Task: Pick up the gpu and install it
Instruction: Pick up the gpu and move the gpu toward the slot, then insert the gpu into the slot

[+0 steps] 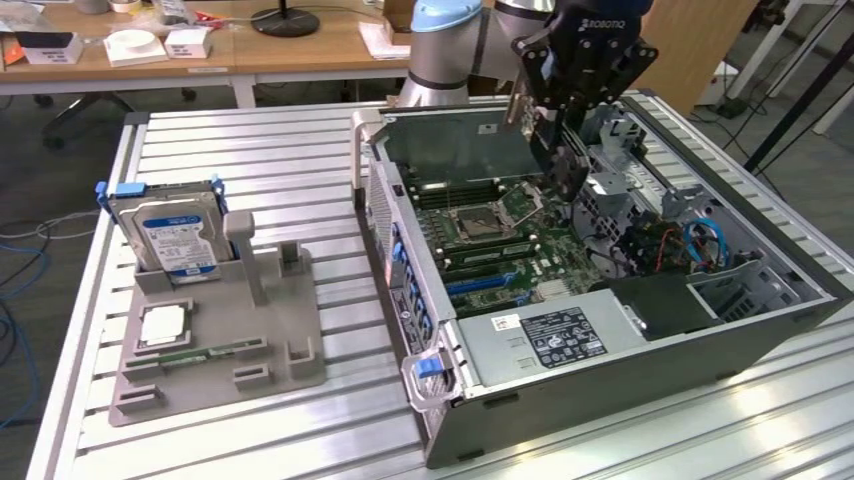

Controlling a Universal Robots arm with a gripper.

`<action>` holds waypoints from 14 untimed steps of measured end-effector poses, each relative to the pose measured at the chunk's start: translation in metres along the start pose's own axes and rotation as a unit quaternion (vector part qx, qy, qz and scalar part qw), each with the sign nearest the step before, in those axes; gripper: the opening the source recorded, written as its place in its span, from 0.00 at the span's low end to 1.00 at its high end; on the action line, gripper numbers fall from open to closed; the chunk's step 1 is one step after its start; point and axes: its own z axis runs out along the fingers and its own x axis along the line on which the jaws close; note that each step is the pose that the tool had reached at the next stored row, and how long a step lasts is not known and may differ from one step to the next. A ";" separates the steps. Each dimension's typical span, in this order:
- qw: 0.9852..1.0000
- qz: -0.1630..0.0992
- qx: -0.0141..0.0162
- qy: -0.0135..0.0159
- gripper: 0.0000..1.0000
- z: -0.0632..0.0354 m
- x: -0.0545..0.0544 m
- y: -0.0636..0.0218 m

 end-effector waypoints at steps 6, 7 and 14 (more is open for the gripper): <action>1.000 0.000 0.000 0.000 0.26 0.0000 0.000 0.0001; 1.000 0.000 0.000 0.000 0.26 0.0000 0.000 0.0001; 1.000 0.000 0.000 0.000 0.26 0.0000 0.000 0.0001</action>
